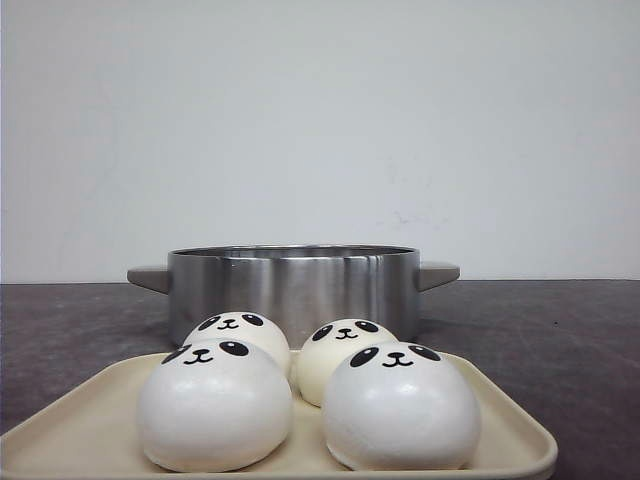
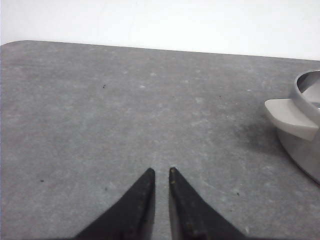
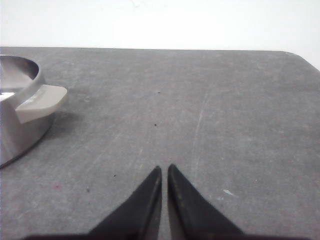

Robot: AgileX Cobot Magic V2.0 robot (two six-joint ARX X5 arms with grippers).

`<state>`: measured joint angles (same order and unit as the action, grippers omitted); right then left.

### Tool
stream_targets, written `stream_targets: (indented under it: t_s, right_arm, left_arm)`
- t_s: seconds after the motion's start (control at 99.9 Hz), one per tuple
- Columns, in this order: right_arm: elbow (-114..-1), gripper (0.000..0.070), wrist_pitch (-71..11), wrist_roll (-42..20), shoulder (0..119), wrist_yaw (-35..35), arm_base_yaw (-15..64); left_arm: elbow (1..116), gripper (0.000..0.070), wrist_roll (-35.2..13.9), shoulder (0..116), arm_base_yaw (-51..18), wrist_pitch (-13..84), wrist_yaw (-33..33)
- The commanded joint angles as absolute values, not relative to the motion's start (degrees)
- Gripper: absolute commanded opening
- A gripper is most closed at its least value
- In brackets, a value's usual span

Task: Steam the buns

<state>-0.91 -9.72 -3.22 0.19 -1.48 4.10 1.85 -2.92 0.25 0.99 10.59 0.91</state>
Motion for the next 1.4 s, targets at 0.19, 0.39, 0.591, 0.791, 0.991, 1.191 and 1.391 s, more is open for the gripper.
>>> stream_targets:
  t_s: [0.19,0.39,0.591,0.791,0.991,1.191,1.391]
  right_arm:
    - [-0.71,0.0014,-9.04,-2.96,0.21,-1.5,4.14]
    - [-0.71,0.0014,-9.04,-2.96,0.21,-1.5,4.14]
    - [-0.71,0.0014,-9.04,-2.96,0.21,-1.5,4.14]
    - [-0.71,0.0014,-8.97,-3.01,0.21,-1.52,4.14]
    - [-0.73,0.0014,-7.03,-6.57,0.21,-1.89,4.27]
    - [-0.84,0.0009,5.17,-22.22,0.21,-10.72,4.27]
    - [-3.22,0.0006,9.98,-28.58,0.23,-10.52,4.25]
  left_arm:
    - [0.8,0.0,-2.37,0.19,1.06,10.79,0.62]
    - [0.8,0.0,-2.37,0.19,1.06,10.79,0.62]
    - [0.8,0.0,-2.37,0.19,1.06,10.79,0.62]
    - [0.8,0.0,-2.37,0.19,1.06,10.79,0.62]
    - [0.8,0.0,-2.5,0.19,1.06,10.72,0.62]
    - [1.74,0.0,-8.84,0.19,1.06,10.68,-0.69]
    - [5.67,0.0,-14.94,0.19,1.06,10.66,-0.64]
